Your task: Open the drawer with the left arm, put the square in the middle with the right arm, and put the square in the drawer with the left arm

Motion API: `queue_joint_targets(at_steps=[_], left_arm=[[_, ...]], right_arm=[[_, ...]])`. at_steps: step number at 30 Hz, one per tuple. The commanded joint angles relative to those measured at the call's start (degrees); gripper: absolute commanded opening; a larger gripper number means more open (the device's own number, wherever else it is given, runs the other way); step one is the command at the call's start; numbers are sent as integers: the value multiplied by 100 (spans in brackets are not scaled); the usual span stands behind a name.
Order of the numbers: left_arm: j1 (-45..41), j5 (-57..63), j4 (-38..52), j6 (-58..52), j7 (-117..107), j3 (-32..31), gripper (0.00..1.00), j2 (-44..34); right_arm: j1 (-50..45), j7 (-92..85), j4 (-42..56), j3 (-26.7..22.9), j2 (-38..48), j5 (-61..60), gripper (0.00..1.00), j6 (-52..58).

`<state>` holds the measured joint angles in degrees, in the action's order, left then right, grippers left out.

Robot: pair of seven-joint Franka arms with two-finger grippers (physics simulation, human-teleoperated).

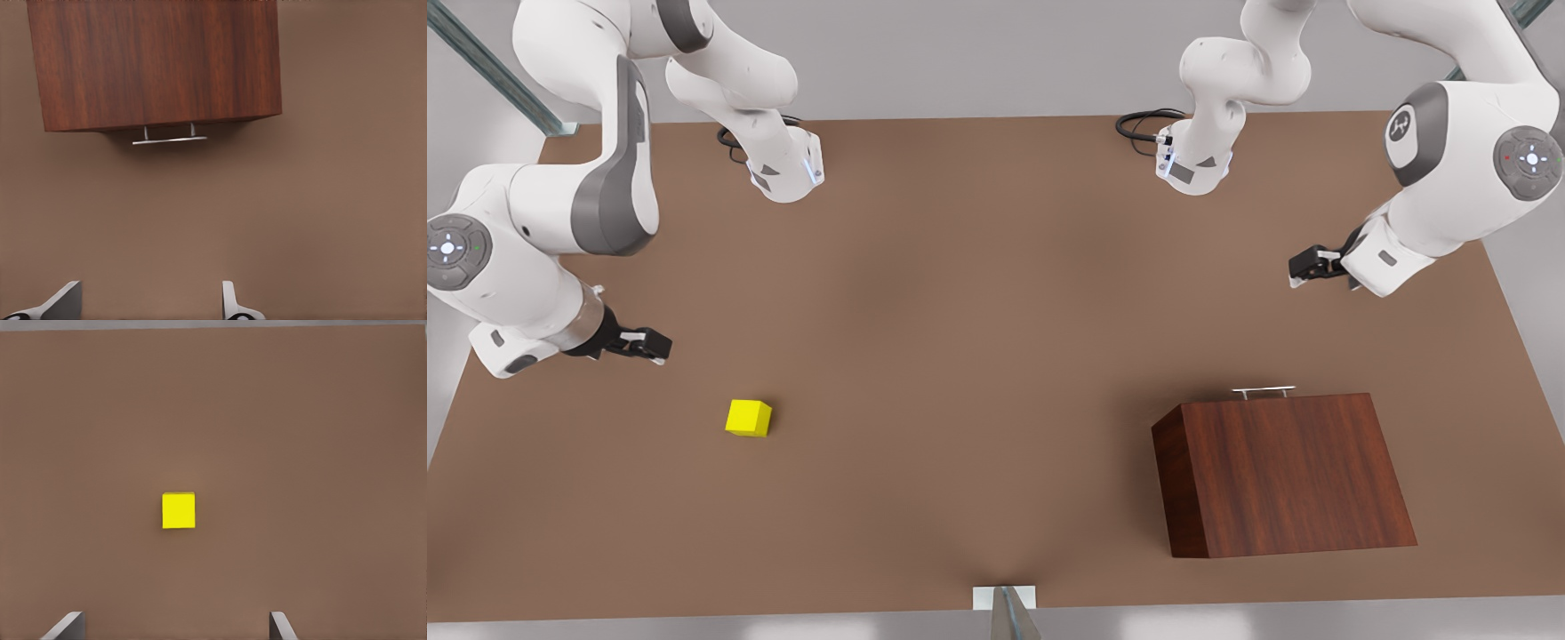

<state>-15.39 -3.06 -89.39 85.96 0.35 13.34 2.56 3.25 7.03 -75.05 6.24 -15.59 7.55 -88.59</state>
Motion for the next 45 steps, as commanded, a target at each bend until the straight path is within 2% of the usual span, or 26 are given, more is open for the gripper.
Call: queue_joint_targets(at_steps=[1, 3, 4, 5, 6, 8, 10, 13, 14, 17, 23, 27, 34, 45], left_arm=[[71, -2, 0, 0, 0, 2, 100, -1], [71, -2, -131, -166, -44, 2, 100, -27], [71, -11, -499, -168, -628, 2, 100, -71], [71, -72, -1000, 550, -2753, -7, 100, -115], [53, -125, -1448, 1131, -3827, -15, 100, -246], [53, -204, -2907, 3125, -6507, -7, 100, -773], [53, -204, -4130, 4745, -7268, -7, 100, -1231], [62, -204, -5132, 6538, -7374, -7, 100, -1442], [62, -204, -5273, 6767, -7374, 2, 100, -1407], [71, -204, -5414, 6847, -7392, 2, 100, -1284], [212, -204, -5405, 7462, -7532, 2, 100, -845], [220, -204, -5344, 7444, -7963, 2, 100, -599], [291, -151, -5045, 7471, -7954, 11, 100, -238], [291, -142, -5045, 8191, -7937, 2, 100, 166]], right_arm=[[0, 0, -1, 0, 3, 1, 100, 0], [9, 0, -1, -9, 20, -8, 100, -9], [0, 0, -27, 0, 38, -8, 100, -87], [0, 0, -62, 0, 38, -8, 100, -202], [0, 0, -106, 0, 29, -8, 100, -220], [-9, 9, -562, 61, 3, 1, 100, -799], [-9, 342, -1011, 299, -76, 10, 100, -1283], [-220, 844, -1082, 352, -630, 19, 100, -1652], [-184, 844, -1108, 360, -709, 19, 100, -1802], [70, 853, -1126, 352, -1157, 10, 100, -2180], [228, 879, -1644, 598, -1447, 1, 100, -2610], [501, 923, -2049, 624, -1438, -51, 100, -2892], [1028, 844, -2910, 914, -1421, -78, 100, -4122], [1196, 809, -2945, 976, -1746, -8, 100, -4289]])
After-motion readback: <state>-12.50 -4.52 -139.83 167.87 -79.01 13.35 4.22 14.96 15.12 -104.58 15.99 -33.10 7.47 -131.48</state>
